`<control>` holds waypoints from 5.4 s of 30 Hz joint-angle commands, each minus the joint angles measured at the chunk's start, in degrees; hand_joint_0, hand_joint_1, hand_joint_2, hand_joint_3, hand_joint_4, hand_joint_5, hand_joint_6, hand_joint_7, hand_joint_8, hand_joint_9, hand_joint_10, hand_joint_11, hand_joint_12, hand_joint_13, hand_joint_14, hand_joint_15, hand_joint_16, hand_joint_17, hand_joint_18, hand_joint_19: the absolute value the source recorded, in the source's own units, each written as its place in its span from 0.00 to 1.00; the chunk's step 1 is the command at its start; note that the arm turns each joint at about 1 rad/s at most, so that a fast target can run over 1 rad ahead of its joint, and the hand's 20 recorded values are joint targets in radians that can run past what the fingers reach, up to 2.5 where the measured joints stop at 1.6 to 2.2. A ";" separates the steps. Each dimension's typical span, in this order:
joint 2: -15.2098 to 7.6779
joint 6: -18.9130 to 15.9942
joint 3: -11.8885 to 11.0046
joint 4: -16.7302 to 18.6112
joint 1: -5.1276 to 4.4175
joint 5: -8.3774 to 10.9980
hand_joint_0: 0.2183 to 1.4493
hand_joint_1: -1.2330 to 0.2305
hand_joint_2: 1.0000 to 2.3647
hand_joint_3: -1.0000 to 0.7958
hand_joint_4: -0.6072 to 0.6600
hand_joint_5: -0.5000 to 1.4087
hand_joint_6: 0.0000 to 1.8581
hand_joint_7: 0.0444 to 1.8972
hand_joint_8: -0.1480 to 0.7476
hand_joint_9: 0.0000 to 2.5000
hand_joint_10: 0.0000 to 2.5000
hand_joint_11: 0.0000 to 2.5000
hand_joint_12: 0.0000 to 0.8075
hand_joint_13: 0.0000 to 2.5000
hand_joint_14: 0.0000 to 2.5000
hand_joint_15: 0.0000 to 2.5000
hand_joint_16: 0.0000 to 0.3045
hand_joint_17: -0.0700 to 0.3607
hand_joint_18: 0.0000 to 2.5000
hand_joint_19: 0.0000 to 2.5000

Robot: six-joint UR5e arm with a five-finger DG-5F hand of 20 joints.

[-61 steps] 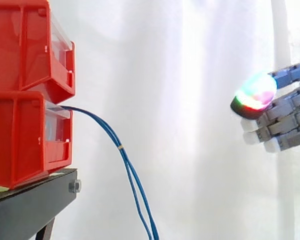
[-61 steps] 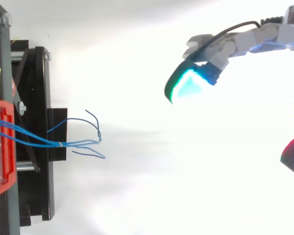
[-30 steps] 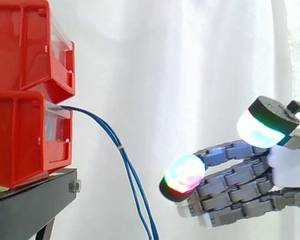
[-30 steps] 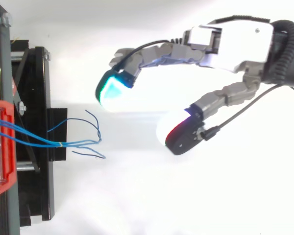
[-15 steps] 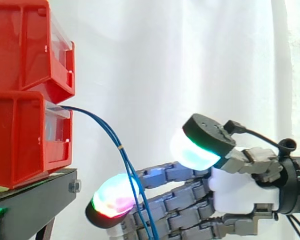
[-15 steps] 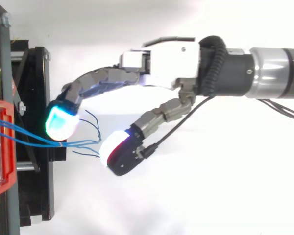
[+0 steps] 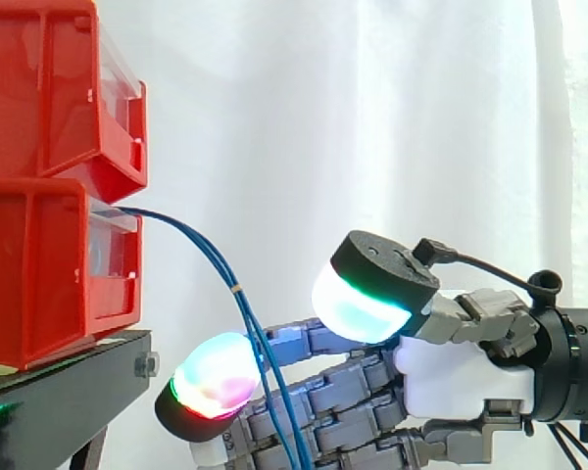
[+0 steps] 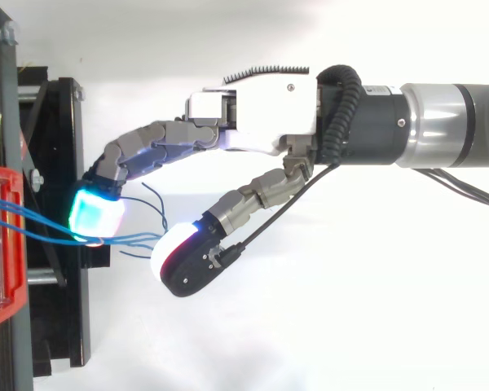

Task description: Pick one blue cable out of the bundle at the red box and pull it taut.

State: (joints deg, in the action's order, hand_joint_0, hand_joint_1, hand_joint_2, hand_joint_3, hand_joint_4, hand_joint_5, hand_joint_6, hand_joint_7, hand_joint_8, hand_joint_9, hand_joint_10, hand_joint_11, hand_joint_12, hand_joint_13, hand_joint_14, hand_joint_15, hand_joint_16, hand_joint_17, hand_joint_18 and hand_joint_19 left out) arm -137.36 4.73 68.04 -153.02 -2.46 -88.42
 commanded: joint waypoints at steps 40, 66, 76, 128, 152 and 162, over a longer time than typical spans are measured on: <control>-0.01 1.51 -0.45 3.78 -0.70 -0.08 0.29 0.33 0.00 0.29 0.63 0.20 0.33 0.62 0.50 0.19 0.00 0.06 0.39 0.14 0.00 0.04 0.17 0.43 0.08 0.06; -0.01 0.72 -0.54 3.78 -0.70 0.97 0.25 0.34 0.00 0.29 0.63 0.17 0.44 0.49 0.52 0.20 0.00 0.10 0.41 0.15 0.00 0.05 0.18 0.44 0.10 0.07; -0.01 -3.50 -0.45 2.82 -1.14 6.33 0.24 0.34 0.00 0.28 0.63 0.18 0.43 0.52 0.53 0.21 0.00 0.10 0.41 0.15 0.00 0.05 0.18 0.45 0.10 0.08; -3.79 1.51 -3.26 6.42 -2.99 7.83 0.23 0.34 0.00 0.28 0.65 0.19 0.34 0.59 0.53 0.21 0.00 0.10 0.41 0.15 0.00 0.06 0.18 0.45 0.12 0.09; -3.79 3.44 -3.70 7.12 -5.89 11.08 0.22 0.42 0.00 0.28 0.66 0.21 0.27 0.67 0.54 0.21 0.00 0.09 0.42 0.15 0.00 0.06 0.19 0.46 0.12 0.09; -3.88 1.86 -3.79 6.77 -4.83 10.73 0.22 0.43 0.00 0.28 0.70 0.20 0.27 0.60 0.54 0.21 0.00 0.09 0.42 0.15 0.00 0.06 0.19 0.46 0.11 0.09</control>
State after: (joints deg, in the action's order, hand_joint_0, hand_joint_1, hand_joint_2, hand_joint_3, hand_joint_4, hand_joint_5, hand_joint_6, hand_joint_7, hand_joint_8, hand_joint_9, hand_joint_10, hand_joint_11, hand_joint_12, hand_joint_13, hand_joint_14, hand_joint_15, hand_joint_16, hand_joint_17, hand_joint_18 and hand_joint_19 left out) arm -141.20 7.34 64.26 -146.01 -7.82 -77.64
